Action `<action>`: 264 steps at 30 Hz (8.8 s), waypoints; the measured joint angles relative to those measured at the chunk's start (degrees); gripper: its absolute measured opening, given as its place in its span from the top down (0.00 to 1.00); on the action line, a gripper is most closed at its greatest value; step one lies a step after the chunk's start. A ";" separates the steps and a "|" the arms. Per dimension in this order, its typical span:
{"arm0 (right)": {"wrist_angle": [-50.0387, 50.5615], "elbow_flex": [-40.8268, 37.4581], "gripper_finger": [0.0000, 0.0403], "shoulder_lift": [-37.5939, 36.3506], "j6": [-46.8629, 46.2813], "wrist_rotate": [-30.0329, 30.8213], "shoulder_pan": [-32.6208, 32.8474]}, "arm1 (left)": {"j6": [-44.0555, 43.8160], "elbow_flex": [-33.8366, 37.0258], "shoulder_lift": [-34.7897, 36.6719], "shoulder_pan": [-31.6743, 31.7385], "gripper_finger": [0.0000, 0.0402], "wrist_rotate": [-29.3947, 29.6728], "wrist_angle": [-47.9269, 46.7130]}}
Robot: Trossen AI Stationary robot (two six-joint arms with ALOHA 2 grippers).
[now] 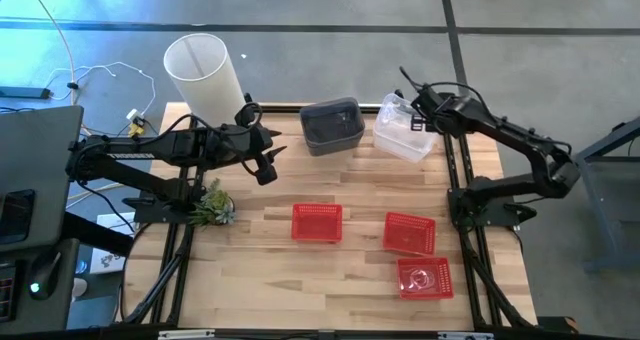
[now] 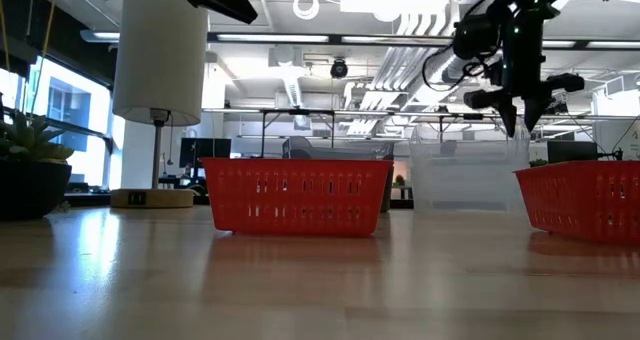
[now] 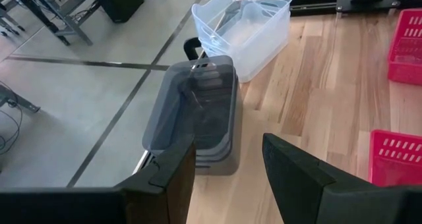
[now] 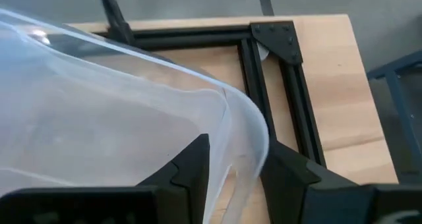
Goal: Stack baskets by color
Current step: Stack the bottom transparent bin on the stacked transparent bins, then stack the bottom red bin on the top right red bin
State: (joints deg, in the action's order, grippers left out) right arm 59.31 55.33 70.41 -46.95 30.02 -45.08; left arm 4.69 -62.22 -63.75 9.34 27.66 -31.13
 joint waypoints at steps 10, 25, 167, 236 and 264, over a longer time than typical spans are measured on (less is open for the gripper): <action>0.07 0.04 0.72 -6.59 0.96 -0.56 4.16 | -0.12 0.00 0.00 0.00 0.60 0.00 -0.56; 0.04 0.09 0.72 -10.95 4.28 3.23 9.57 | -0.15 0.00 0.00 0.02 0.60 0.02 -0.44; -9.15 0.15 0.66 -4.21 30.33 -7.94 28.24 | -13.19 -0.02 0.02 0.00 0.60 -5.22 -5.98; -9.35 0.04 0.66 9.48 6.27 -24.44 88.95 | -29.11 -0.02 0.02 0.00 0.60 -13.23 -6.65; -12.02 0.04 0.66 17.59 4.27 -22.53 88.85 | -29.03 -0.02 0.02 0.00 0.60 -13.11 -6.76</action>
State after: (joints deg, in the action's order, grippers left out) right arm 47.29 55.37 88.00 -42.69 7.50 43.77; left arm -24.34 -62.24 -63.72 9.34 14.55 -37.89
